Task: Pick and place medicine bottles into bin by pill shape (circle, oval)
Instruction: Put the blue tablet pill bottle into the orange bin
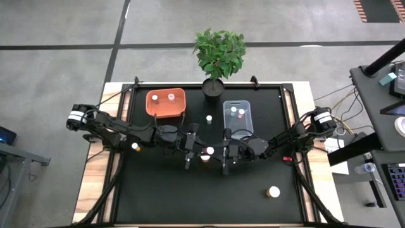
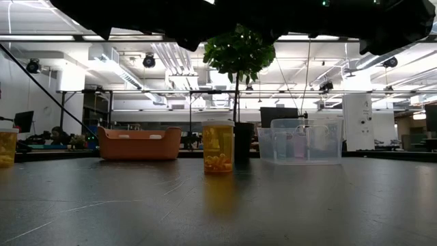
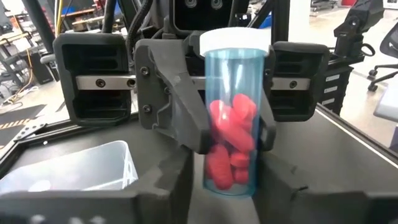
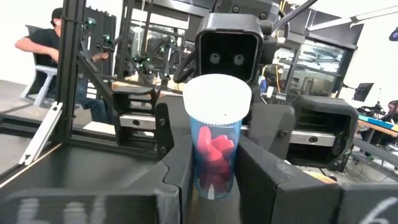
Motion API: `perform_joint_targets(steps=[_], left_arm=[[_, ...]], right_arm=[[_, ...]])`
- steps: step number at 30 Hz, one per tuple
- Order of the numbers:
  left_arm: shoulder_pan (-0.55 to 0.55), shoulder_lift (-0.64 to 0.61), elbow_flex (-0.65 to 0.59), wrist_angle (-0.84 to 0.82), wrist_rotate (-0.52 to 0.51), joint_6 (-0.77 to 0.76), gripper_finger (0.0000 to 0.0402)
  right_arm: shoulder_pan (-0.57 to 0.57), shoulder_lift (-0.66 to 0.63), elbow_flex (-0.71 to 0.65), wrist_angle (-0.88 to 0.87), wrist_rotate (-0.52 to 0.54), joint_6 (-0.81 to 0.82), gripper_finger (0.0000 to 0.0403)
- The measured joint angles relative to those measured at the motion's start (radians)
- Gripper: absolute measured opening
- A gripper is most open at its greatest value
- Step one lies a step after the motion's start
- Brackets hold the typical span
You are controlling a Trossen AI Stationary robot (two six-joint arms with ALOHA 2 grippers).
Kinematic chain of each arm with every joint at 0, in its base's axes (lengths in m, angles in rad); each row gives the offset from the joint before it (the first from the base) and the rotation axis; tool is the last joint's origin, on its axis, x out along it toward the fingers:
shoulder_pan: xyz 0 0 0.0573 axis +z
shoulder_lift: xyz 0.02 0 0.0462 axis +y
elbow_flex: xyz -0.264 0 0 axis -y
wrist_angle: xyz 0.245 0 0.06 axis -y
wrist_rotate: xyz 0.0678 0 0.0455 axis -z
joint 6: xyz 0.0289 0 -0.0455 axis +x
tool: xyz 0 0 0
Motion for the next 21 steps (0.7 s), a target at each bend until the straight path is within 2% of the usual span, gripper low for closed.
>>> perform_joint_targets(steps=[7,11,15,18,21], left_arm=[[0.0,-0.001,0.0,-0.033,-0.046,-0.002,0.0215],[0.0,-0.021,0.0,-0.133,-0.047,-0.002,0.0243],[0.0,-0.071,0.0,-0.236,-0.076,-0.003,0.0249],[0.0,-0.121,0.0,-0.316,-0.098,-0.011,0.025],[-0.001,-0.149,0.001,-0.329,-0.119,-0.036,0.025]], right_arm=[[0.0,-0.003,0.0,-0.008,0.0,0.008,0.009],[0.0,-0.031,0.0,-0.06,0.0,0.036,0.009],[0.0,-0.096,0.0,-0.213,0.001,0.063,0.009],[-0.007,-0.174,0.0,-0.396,0.0,0.102,0.009],[-0.031,-0.245,0.0,-0.592,0.001,0.161,0.009]])
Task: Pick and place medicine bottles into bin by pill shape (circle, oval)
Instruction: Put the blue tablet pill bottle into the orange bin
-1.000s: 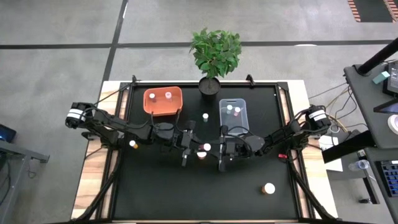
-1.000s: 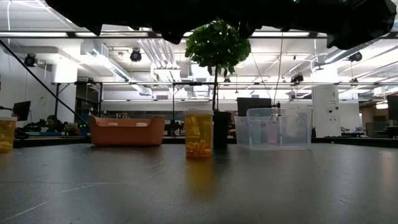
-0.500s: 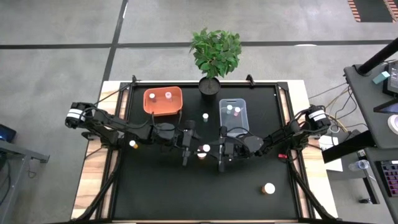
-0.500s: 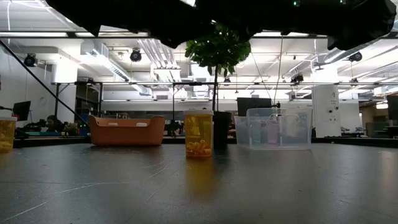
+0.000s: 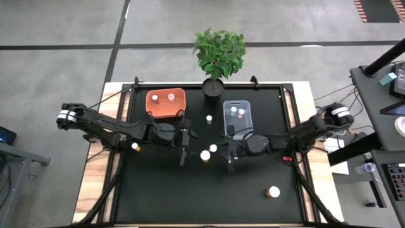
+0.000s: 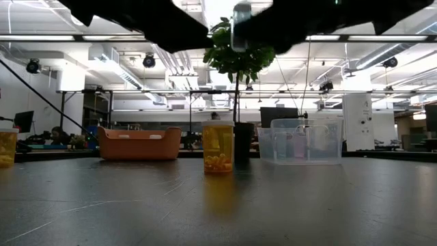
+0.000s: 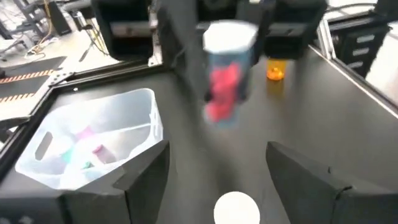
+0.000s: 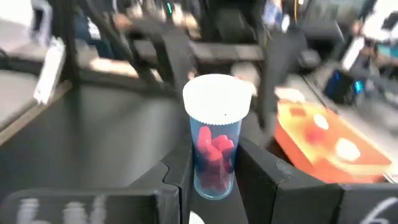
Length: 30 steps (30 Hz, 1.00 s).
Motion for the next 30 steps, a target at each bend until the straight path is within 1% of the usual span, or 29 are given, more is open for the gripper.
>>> perform_joint_targets(steps=[2,5,7,12,16,19,22,30], left_arm=[[0.0,-0.004,0.0,0.02,-0.008,-0.002,0.025],[0.0,0.021,0.0,0.135,-0.01,-0.001,0.025],[0.0,0.059,0.001,0.252,-0.01,-0.004,0.025],[0.005,0.18,0.002,0.49,-0.014,-0.028,0.025],[0.013,0.244,0.03,0.51,-0.018,-0.028,0.0249],[0.018,0.264,0.044,0.51,-0.04,-0.029,0.0249],[0.02,0.268,0.044,0.506,-0.079,-0.029,0.0248],[0.02,0.268,0.039,0.502,-0.084,-0.029,0.0245]], right_arm=[[-0.02,-0.032,0.0,-0.089,0.002,0.039,0.009],[-0.043,-0.05,0.0,-0.162,0.003,0.089,0.009],[-0.054,-0.051,0.0,-0.2,0.001,0.11,0.009],[-0.064,-0.047,0.0,-0.211,0.002,0.129,0.009],[-0.063,-0.047,0.0,-0.214,0.001,0.134,0.009],[-0.063,-0.047,0.0,-0.215,0.001,0.133,0.009],[-0.063,-0.047,0.0,-0.215,0.001,0.134,0.0091],[-0.063,-0.047,0.0,-0.208,0.001,0.134,0.0091]])
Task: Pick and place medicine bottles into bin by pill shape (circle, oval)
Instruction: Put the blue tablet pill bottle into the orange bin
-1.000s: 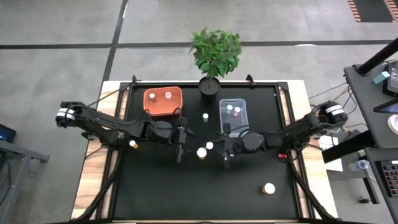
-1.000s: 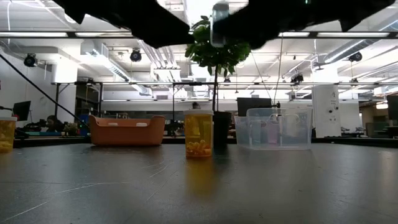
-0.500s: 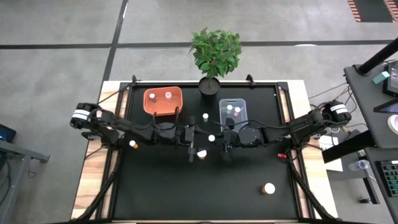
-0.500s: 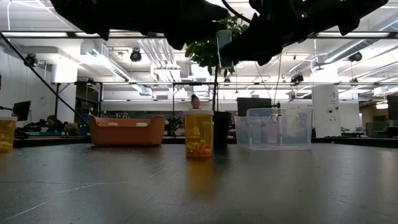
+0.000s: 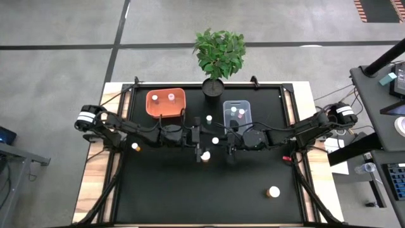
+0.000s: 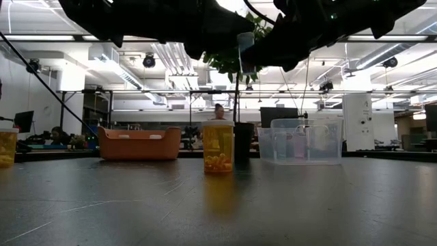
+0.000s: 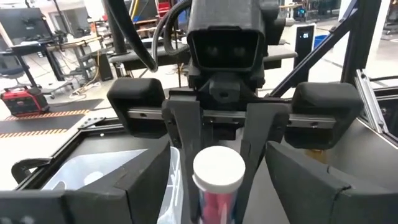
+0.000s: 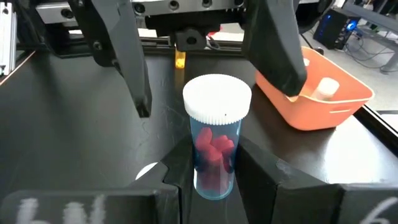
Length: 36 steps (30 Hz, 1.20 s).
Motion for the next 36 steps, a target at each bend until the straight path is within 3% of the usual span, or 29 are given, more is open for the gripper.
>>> perform_joint_targets(steps=[18,24,36], left_arm=[[0.0,0.0,-0.001,-0.003,0.0,0.002,0.0119],[0.0,0.0,-0.002,-0.002,0.0,0.002,0.0094],[0.0,-0.032,-0.013,-0.03,-0.072,0.001,0.0089]], right_arm=[[0.0,0.0,0.0,0.023,0.0,0.004,0.0091],[0.0,0.0,0.0,0.028,0.0,0.01,0.0092],[0.0,-0.038,0.0,0.027,0.0,0.01,0.0198]])
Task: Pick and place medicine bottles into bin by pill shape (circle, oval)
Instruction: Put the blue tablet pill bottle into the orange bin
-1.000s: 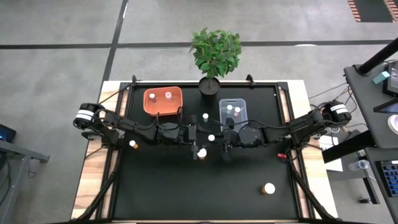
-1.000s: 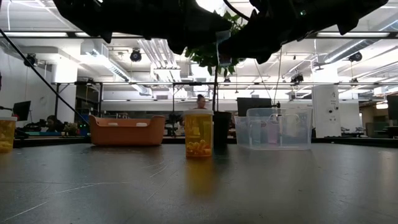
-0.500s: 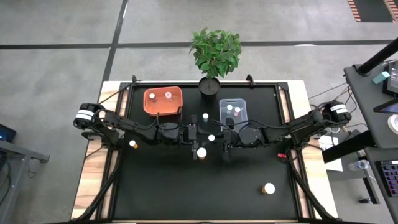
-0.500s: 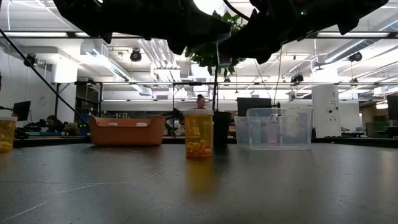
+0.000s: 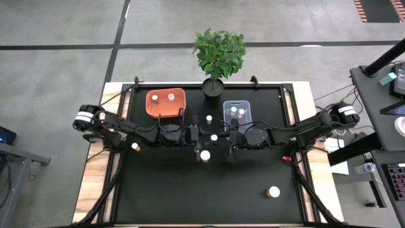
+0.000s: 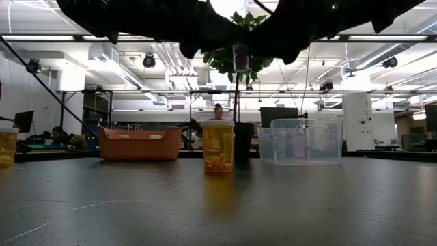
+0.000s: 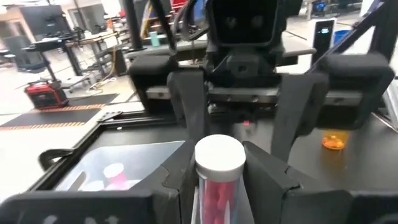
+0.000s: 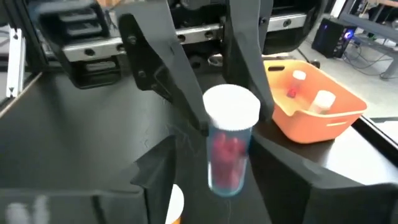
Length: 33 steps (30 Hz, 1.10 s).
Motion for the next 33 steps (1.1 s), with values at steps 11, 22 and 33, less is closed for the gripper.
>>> perform_joint_targets(steps=[11,22,33], left_arm=[[0.0,-0.225,-0.141,-0.154,-0.286,-0.024,0.0092],[0.067,-0.506,-0.372,-0.208,-0.556,-0.158,0.0093],[0.324,-0.556,-0.486,-0.238,-0.549,-0.4,0.0093]], right_arm=[[-0.002,-0.166,0.0,-0.138,0.104,0.033,0.0224],[-0.053,-0.274,-0.002,-0.246,0.104,-0.069,0.0207],[-0.169,-0.307,-0.004,-0.291,0.097,-0.133,0.0198]])
